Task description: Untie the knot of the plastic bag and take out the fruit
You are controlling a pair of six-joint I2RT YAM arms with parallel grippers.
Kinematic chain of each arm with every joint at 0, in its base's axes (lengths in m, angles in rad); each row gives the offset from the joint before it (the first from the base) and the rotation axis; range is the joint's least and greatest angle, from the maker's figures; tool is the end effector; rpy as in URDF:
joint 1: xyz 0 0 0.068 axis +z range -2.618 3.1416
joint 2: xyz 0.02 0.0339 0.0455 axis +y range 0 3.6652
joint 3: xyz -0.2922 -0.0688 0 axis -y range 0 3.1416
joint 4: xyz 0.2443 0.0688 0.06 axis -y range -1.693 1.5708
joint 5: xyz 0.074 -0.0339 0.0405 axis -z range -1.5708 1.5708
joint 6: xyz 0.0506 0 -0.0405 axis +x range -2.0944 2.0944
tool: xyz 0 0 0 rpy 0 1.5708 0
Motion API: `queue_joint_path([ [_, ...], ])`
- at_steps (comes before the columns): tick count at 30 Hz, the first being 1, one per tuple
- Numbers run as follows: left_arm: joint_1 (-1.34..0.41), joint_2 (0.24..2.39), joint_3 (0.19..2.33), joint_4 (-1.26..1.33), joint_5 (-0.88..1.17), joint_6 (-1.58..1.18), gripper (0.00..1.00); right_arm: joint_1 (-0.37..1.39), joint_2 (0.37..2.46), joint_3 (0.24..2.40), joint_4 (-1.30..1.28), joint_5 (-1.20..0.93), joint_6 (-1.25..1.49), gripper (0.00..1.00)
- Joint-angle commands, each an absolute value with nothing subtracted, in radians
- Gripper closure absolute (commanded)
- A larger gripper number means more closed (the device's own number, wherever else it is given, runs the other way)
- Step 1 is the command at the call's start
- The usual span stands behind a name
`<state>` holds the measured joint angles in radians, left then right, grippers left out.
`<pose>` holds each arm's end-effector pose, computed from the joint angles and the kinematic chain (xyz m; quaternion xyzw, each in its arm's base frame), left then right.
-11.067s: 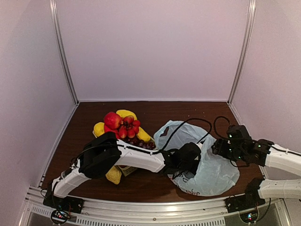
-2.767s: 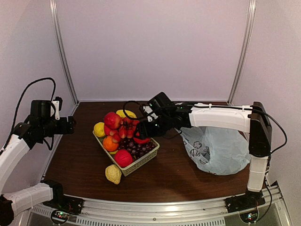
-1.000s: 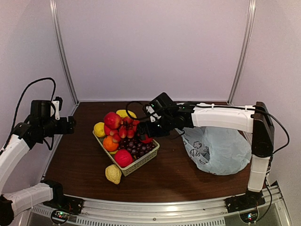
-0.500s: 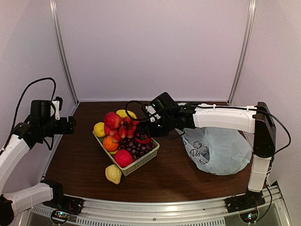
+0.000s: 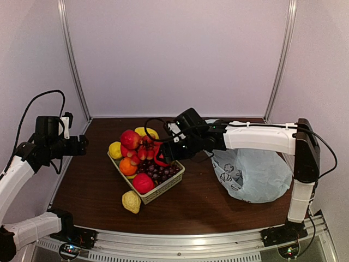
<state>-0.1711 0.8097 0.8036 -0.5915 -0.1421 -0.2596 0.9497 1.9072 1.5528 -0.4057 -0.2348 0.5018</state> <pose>0.1645 -0.0212 0.3138 -0.0722 0.8794 -0.0384 0.4691 0.2556 0.3774 0.2759 -0.2477 0.8796 0.3404 0.2215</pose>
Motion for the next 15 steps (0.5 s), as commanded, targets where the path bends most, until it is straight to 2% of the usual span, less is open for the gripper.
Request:
queue_joint_path([
  [1,-0.166,0.807,0.791,-0.544,-0.135,-0.25,0.06,0.959,1.92,1.537,-0.393,-0.253,0.505,0.26],
  [15,-0.166,0.805,0.791,-0.544,-0.132,-0.251,0.06,0.973,1.916,1.544,-0.364,-0.28,0.491,0.28],
])
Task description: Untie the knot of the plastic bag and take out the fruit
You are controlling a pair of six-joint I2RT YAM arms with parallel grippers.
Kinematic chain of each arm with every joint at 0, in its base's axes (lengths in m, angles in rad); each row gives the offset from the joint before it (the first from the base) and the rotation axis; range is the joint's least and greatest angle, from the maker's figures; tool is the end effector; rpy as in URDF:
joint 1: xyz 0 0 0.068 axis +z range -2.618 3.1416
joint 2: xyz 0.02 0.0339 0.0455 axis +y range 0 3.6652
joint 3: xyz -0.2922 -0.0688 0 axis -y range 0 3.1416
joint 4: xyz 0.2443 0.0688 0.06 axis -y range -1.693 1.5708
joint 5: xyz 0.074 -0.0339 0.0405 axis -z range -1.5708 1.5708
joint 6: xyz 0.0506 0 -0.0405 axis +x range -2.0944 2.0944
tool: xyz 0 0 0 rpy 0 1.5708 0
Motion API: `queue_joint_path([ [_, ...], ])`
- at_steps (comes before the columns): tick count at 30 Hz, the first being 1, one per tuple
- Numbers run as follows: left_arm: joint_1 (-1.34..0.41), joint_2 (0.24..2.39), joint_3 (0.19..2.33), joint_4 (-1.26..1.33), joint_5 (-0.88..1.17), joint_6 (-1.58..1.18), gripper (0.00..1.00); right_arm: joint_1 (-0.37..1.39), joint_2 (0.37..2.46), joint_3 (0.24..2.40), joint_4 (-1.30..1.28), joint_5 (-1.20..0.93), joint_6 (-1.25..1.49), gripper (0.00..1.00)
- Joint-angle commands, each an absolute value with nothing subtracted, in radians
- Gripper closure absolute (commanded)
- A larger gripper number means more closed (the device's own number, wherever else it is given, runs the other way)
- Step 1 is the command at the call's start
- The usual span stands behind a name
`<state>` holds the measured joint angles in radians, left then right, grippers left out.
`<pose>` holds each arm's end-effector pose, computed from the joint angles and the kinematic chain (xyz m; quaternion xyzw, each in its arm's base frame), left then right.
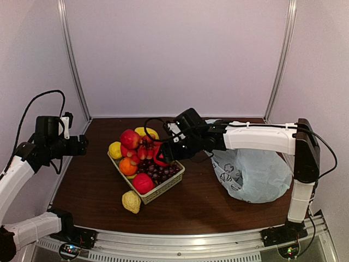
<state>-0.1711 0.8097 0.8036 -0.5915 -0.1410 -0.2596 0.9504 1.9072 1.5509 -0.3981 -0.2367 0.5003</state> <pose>0.1645 -0.0212 0.3138 -0.0719 0.8794 -0.0389 0.4690 0.2555 0.3780 0.2760 -0.2491 0.8780 0.3426 0.2231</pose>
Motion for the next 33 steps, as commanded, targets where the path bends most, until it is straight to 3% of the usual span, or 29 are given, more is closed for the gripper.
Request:
queue_joint_path([
  [1,-0.166,0.805,0.791,-0.544,-0.131,-0.251,0.06,0.976,1.917,1.545,-0.357,-0.284,0.491,0.28],
  [10,-0.166,0.802,0.79,-0.544,-0.13,-0.252,0.06,0.983,1.922,1.545,-0.369,-0.249,0.492,0.25],
  [19,-0.166,0.801,0.79,-0.544,-0.127,-0.252,0.06,0.983,1.887,1.525,-0.402,-0.199,0.485,0.01],
  [33,-0.166,0.802,0.791,-0.543,-0.127,-0.252,0.06,0.983,1.868,1.529,-0.41,-0.165,0.487,0.01],
])
